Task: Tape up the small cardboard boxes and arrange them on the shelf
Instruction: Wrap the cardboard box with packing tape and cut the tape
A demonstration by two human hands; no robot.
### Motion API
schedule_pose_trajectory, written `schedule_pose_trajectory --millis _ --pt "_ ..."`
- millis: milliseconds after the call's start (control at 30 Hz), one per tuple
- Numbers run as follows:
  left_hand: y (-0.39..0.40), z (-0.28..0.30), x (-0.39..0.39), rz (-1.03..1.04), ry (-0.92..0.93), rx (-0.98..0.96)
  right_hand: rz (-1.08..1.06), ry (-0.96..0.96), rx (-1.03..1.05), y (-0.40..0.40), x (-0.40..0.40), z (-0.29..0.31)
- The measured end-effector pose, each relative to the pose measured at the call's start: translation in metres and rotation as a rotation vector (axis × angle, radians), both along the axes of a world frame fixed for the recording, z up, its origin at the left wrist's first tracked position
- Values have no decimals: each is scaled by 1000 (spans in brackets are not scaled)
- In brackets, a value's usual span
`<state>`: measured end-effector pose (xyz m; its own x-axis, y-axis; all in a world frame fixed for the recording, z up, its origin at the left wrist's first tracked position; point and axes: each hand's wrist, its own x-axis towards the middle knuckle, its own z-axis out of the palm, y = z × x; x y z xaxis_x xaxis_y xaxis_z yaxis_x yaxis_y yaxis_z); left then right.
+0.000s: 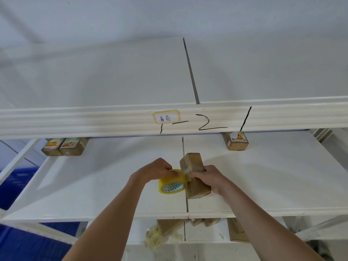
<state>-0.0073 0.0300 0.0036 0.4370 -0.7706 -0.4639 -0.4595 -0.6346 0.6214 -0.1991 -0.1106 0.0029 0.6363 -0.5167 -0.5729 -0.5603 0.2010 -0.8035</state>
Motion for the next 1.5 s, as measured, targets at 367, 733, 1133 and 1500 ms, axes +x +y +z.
schedule_pose_trajectory --millis 367,733,1133,1500 --pt "1 -10 3 32 -122 41 -27 -25 34 -7 -1 -2" --pt "1 -4 2 -35 -159 99 -15 -26 46 -7 -5 2" --pt "4 -8 8 14 -202 103 -28 -33 58 -7 -5 7" --pt "2 -1 4 -8 -190 130 -27 2 35 -13 -6 11"
